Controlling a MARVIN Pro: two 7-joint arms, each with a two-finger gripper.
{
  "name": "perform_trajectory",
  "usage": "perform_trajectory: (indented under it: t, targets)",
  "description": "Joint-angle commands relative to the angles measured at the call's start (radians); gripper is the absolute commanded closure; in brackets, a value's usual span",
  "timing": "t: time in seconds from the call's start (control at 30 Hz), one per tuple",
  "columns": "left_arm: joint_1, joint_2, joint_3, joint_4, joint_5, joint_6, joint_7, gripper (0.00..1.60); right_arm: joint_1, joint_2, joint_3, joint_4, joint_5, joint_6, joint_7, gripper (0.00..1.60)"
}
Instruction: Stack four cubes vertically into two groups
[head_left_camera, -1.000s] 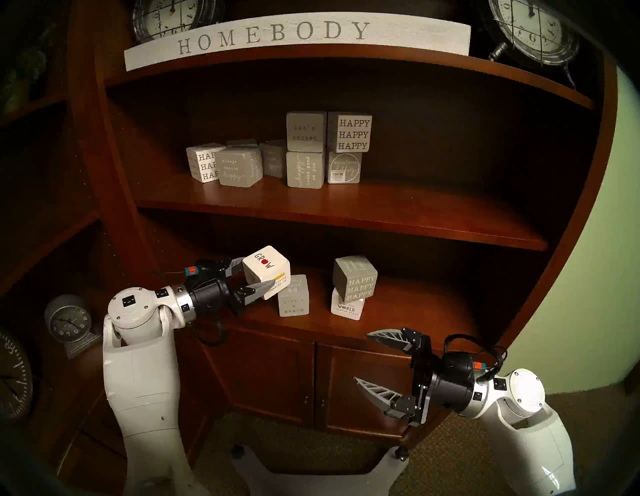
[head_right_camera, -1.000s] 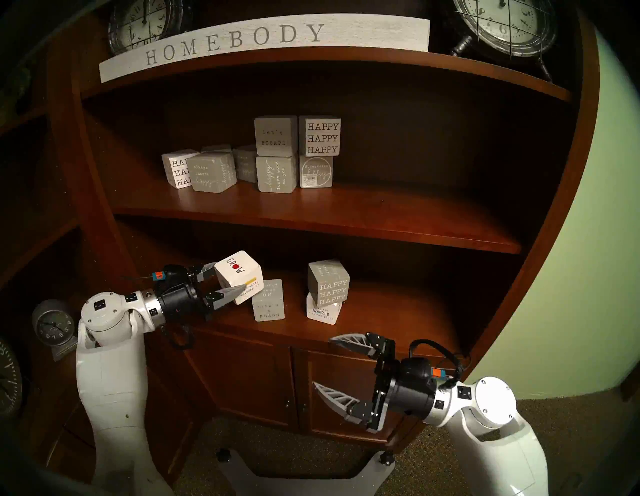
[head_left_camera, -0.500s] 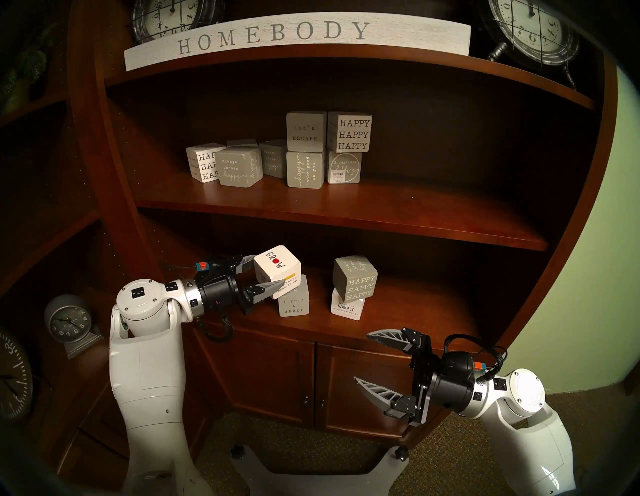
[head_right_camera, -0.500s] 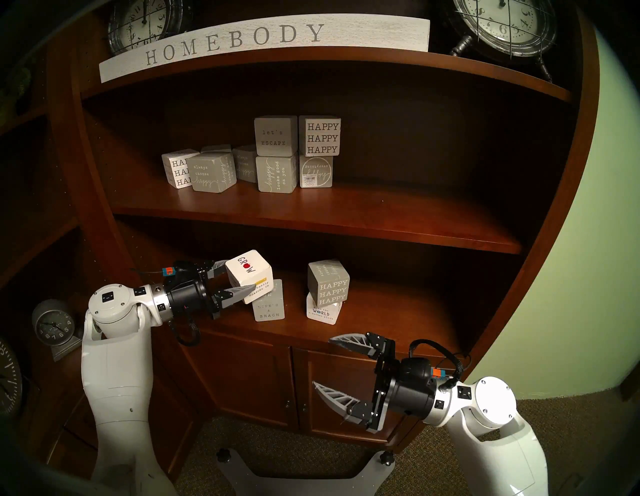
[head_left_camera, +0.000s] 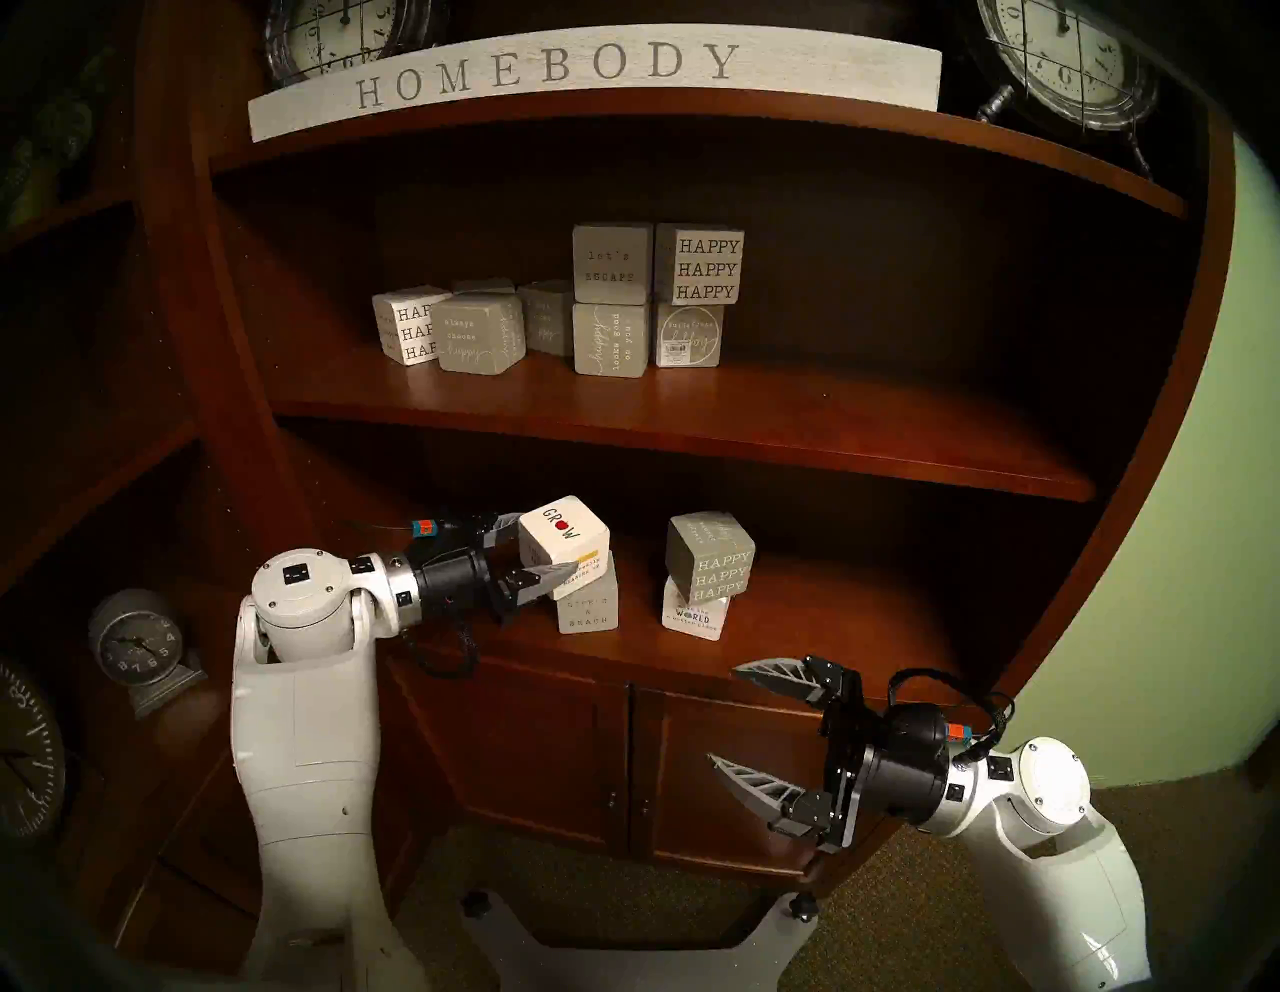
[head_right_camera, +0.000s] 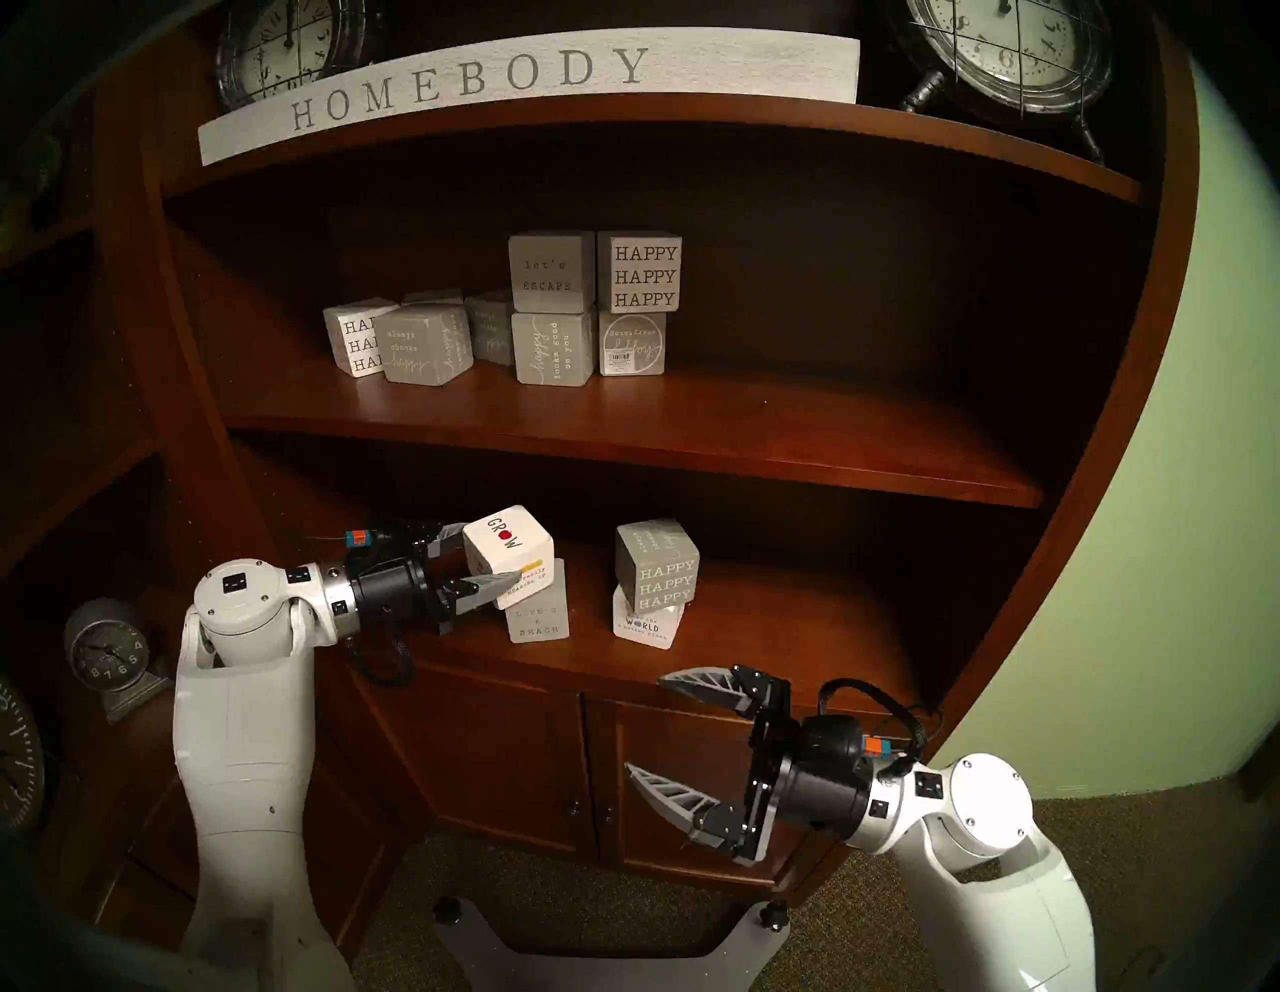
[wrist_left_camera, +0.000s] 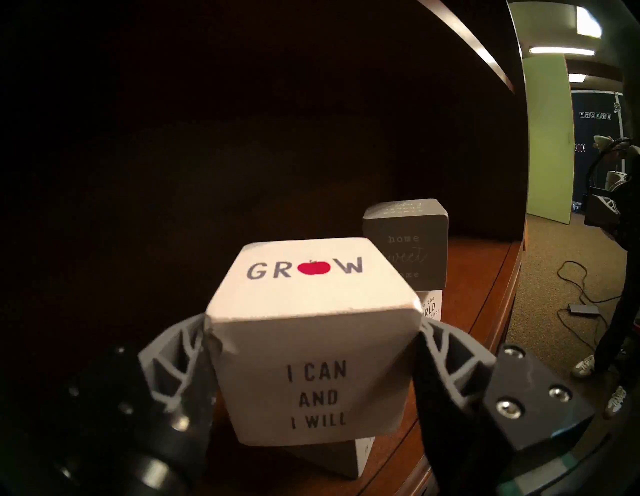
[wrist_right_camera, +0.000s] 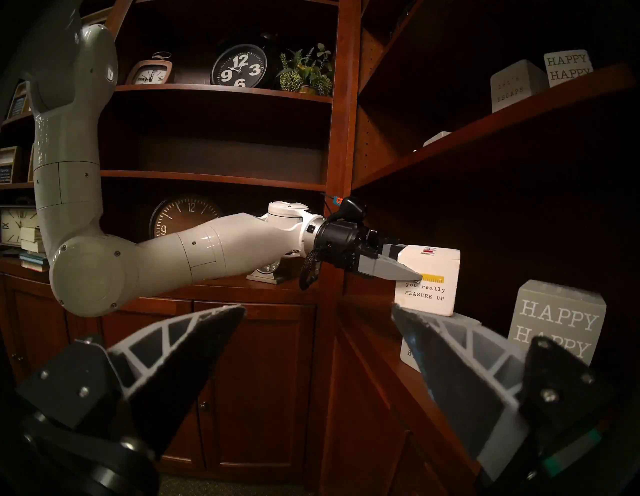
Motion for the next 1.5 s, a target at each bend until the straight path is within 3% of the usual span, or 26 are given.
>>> perform_trajectory:
  t: [0.0,0.93,1.2,1.33,1.37,1.47]
  targets:
    - [-0.031,-0.005,0.007,-0.008,-0.015,-0.002,-0.005,1.6,0.004,-0.003,0.0,-0.013,0.007,0.002,0.0,0.0]
    - [-0.058,-0.002,0.038,0.042,-0.005,0.005,0.001,1.6,0.004,-0.008,0.003,-0.013,0.004,0.004,0.004,0.0]
    - [-0.062,-0.006,0.04,0.054,-0.002,0.008,0.01,1.5,0.005,-0.009,0.004,-0.013,0.003,0.005,0.005,0.0]
    - [-0.063,-0.006,0.04,0.056,-0.003,0.011,0.013,1.37,0.005,-0.01,0.004,-0.013,0.003,0.005,0.006,0.0]
    - [-0.063,-0.006,0.04,0.057,-0.003,0.011,0.013,1.24,0.005,-0.01,0.004,-0.013,0.003,0.005,0.006,0.0]
    - [-0.061,-0.007,0.037,0.059,-0.005,0.011,0.018,1.13,0.005,-0.011,0.005,-0.013,0.002,0.005,0.007,0.0]
